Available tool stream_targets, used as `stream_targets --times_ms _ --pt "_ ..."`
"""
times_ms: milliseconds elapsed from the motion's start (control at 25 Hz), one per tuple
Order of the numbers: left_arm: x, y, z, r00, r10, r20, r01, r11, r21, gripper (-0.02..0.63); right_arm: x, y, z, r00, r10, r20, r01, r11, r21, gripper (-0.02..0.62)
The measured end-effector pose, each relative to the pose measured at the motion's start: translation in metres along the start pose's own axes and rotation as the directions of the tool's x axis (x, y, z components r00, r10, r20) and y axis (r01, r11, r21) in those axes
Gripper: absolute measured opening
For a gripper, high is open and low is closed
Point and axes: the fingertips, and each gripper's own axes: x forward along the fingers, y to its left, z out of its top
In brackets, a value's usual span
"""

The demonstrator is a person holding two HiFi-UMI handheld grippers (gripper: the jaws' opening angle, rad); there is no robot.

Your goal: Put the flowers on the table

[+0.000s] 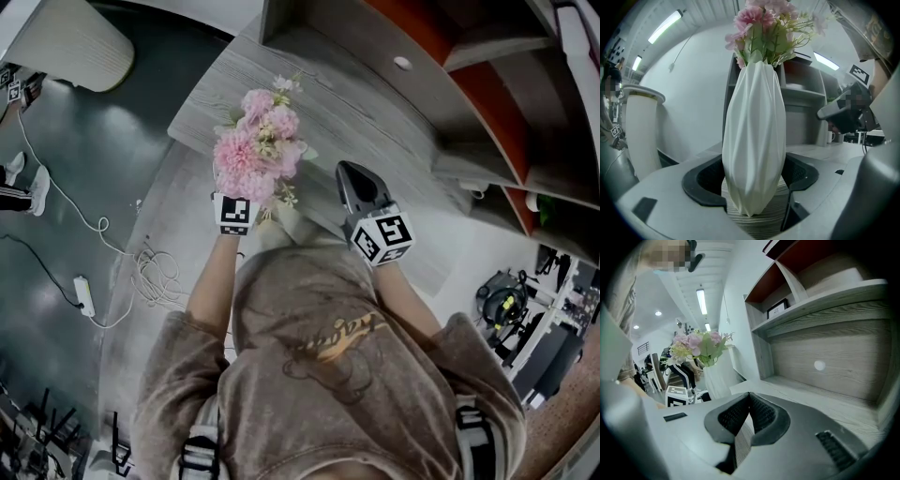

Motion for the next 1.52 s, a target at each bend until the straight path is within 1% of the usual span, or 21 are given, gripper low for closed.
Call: stream_targets --times_ms 160,360,560,720,880,1120,1360,1520 --pt "0.0 0.001 0.004 1.0 0.003 -0.009 -0.003 1.0 0.0 0.364 -0.002 0.0 0.002 1.0 -0.001 0.002 0.001 1.0 0.001 -0.005" --pt "-0.004 0.001 0.017 1.0 -0.001 0.0 0.001 1.0 0.008 0.369 -0.003 0.003 0.002 1.0 0.004 0.01 -0.004 1.0 0.002 -0.005" --pt "-0.013 0.007 0.028 1.0 0.013 -0.003 -0.013 1.0 0.011 0.379 0.005 0.007 0.005 1.0 0.02 0.021 -0.02 1.0 0.012 -0.005" --pt "-0.022 0.007 0.034 1.0 0.019 -0.021 -0.019 1.0 0.0 0.38 0.007 0.012 0.008 0.999 0.031 0.037 -0.031 0.999 0.012 -0.005" --pt "-0.035 0.007 0.041 0.999 0.027 -0.035 -0.028 0.999 -0.02 0.379 0.004 0.017 0.012 0.998 0.03 0.055 -0.032 0.999 0.026 -0.005" --pt "-0.065 0.002 0.057 0.999 0.031 -0.034 -0.032 0.999 -0.022 0.379 -0.006 0.02 0.017 0.997 0.029 0.07 -0.031 0.999 0.031 -0.005" --pt "-0.096 -0.003 0.082 0.997 0.079 0.0 -0.078 0.992 -0.097 0.379 -0.018 0.023 0.026 0.995 0.061 0.082 -0.062 0.998 0.011 -0.005" --pt "-0.119 -0.011 0.099 0.993 0.121 0.015 -0.118 0.984 -0.137 0.379 -0.032 0.028 0.032 0.99 0.104 0.096 -0.103 0.995 -0.013 -0.005"
